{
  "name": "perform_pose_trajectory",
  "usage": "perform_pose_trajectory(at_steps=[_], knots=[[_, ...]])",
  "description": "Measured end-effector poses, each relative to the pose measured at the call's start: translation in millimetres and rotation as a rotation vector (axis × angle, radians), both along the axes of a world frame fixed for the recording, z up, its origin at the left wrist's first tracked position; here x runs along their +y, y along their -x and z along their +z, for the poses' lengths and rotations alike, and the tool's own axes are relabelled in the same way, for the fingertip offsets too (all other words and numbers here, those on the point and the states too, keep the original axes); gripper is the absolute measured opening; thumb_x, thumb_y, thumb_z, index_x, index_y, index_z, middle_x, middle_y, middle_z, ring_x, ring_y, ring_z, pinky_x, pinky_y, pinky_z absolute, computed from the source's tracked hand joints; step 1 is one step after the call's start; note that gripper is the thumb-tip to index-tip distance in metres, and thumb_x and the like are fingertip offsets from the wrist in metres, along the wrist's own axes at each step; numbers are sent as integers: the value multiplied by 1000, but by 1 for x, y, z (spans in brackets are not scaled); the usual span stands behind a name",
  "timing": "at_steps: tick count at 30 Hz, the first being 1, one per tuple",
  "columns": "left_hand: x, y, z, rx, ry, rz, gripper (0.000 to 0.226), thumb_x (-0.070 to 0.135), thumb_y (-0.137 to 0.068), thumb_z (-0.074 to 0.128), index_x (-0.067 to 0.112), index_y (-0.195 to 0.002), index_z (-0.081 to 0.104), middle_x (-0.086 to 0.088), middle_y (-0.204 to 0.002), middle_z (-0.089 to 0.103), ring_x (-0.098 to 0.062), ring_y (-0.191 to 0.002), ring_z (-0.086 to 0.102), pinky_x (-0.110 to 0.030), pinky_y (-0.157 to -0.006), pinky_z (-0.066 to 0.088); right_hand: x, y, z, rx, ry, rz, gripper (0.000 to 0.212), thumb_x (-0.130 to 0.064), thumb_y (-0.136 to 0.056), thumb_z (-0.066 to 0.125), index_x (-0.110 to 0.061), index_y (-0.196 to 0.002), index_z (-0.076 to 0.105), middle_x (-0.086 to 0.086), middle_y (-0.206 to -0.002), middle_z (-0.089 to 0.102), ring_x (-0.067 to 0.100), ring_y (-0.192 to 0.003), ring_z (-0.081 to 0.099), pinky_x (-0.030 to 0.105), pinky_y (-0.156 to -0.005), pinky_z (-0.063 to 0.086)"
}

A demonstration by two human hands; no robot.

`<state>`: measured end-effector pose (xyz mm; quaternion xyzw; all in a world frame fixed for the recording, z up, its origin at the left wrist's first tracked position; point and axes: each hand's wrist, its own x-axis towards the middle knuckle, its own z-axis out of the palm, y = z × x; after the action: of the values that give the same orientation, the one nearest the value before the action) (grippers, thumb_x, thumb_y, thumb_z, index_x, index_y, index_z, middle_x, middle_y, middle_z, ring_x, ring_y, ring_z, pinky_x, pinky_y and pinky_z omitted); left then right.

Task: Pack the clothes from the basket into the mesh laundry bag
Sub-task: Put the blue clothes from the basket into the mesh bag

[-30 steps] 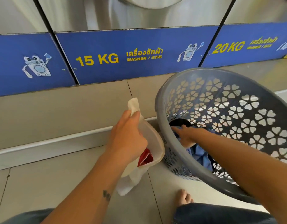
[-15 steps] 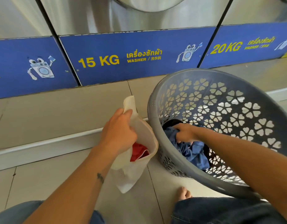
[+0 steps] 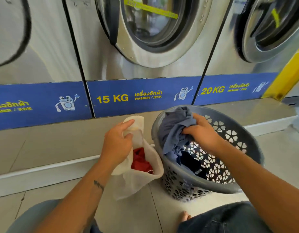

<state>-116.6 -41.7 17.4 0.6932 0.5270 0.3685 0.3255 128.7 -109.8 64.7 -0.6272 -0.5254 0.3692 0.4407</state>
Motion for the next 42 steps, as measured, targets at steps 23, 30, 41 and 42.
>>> perform_pose_trajectory(at_steps=[23, 30, 41, 42], knots=[[-7, 19, 34, -188, 19, 1, 45, 7, -96, 46, 32, -130, 61, 16, -125, 57, 21, -72, 54, 6, -61, 38, 32, 60, -12, -566, 174, 152, 38, 2, -83, 49, -20, -110, 64, 4, -99, 69, 24, -89, 65, 43, -82, 57], [-7, -3, 27, -46, -31, -40, 43, 7, -96, 47, 25, -133, 60, -13, -124, 67, -39, -101, 61, -45, -83, 53, 35, 9, -78, 37, 638, 67, 58, -3, -86, 46, -22, -140, 48, 11, -96, 56, 23, -69, 48, 38, -62, 36], [-6, -6, 29, 11, 10, -43, 46, 9, -96, 46, 27, -137, 55, 9, -142, 52, -10, -130, 47, -17, -99, 34, 39, 26, -57, 11, 91, -138, 15, -12, -83, 54, -13, -95, 64, 17, -87, 66, 32, -83, 63, 49, -73, 51], [-4, -6, 31, -19, 19, -42, 46, 10, -96, 47, 28, -137, 56, 10, -141, 52, -7, -129, 46, -16, -98, 33, 35, 36, -47, -45, -7, -119, 13, -11, -82, 56, -17, -90, 63, 14, -84, 68, 27, -80, 65, 50, -74, 53]])
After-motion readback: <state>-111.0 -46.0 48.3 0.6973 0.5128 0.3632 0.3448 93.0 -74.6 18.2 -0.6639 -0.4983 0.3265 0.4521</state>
